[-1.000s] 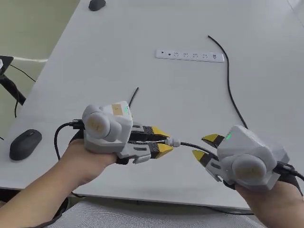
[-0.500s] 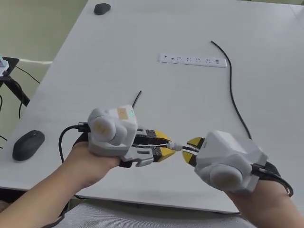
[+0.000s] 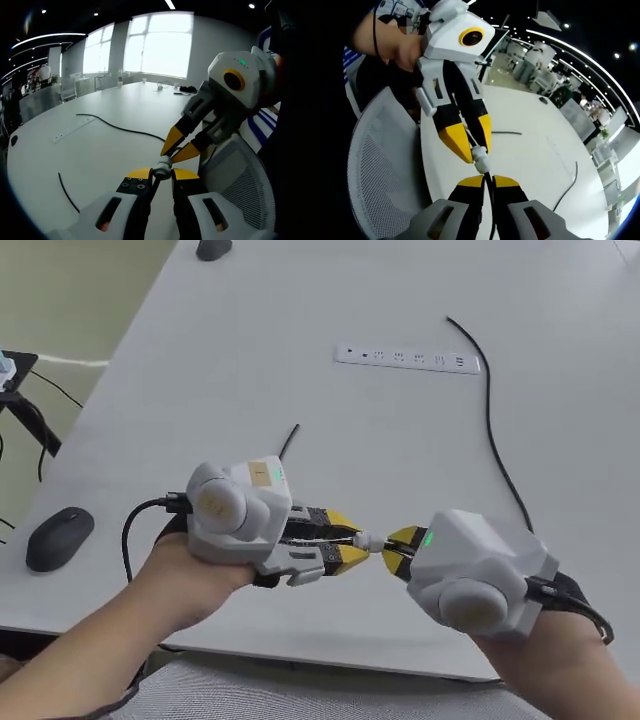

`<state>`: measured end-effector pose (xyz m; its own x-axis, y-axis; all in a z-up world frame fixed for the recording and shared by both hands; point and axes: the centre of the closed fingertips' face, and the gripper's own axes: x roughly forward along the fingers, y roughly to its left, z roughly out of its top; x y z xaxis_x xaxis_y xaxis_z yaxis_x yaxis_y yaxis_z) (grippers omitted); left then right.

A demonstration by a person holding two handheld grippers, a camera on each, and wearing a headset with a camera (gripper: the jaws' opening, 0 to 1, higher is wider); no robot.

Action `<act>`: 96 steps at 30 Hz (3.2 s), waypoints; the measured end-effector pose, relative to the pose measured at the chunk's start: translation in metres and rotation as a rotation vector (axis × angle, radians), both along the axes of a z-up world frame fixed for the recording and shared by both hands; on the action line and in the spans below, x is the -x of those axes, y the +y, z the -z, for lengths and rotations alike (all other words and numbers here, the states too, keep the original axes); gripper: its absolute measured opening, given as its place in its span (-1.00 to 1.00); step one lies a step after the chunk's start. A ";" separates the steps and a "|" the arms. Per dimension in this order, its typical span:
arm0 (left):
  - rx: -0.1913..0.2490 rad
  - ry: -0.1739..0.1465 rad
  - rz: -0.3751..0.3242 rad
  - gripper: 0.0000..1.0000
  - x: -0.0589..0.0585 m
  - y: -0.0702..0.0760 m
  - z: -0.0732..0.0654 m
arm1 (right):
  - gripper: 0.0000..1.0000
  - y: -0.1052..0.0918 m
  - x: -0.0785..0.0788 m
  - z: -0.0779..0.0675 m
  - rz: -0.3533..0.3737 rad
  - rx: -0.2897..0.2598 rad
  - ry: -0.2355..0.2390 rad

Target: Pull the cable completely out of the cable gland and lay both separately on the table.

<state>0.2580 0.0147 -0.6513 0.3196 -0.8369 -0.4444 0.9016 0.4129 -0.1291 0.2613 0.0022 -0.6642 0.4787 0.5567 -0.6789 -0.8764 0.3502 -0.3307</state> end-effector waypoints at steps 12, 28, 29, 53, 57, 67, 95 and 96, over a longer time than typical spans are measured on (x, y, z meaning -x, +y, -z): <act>0.004 -0.001 0.000 -0.70 -0.005 0.001 -0.001 | -1.00 -0.012 -0.006 0.005 0.063 -0.026 0.034; 0.013 0.006 0.002 -0.70 -0.008 -0.002 -0.002 | -1.00 -0.040 -0.014 0.024 0.209 -0.060 0.089; 0.012 0.006 0.004 -0.70 -0.007 -0.003 -0.002 | -1.00 -0.044 -0.014 0.026 0.225 -0.059 0.093; 0.020 0.004 0.015 -0.70 -0.001 -0.013 -0.002 | -1.00 -0.092 -0.015 0.065 0.495 -0.173 0.254; 0.017 0.003 0.016 -0.70 -0.002 -0.012 -0.002 | -1.00 -0.092 -0.015 0.063 0.481 -0.171 0.242; 0.008 0.010 0.009 -0.70 -0.003 -0.007 0.001 | -0.98 -0.086 -0.008 0.051 0.361 -0.096 0.142; 0.008 0.014 0.010 -0.70 -0.005 -0.009 0.000 | -0.79 -0.018 -0.003 -0.002 0.046 -0.037 0.006; 0.007 0.015 0.011 -0.70 -0.004 -0.009 0.000 | -0.80 -0.016 -0.004 -0.001 0.041 -0.038 0.006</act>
<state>0.2624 0.0054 -0.6515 0.3038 -0.8435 -0.4430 0.9040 0.4021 -0.1456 0.2649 -0.0140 -0.6630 0.4974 0.5624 -0.6605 -0.8630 0.3981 -0.3110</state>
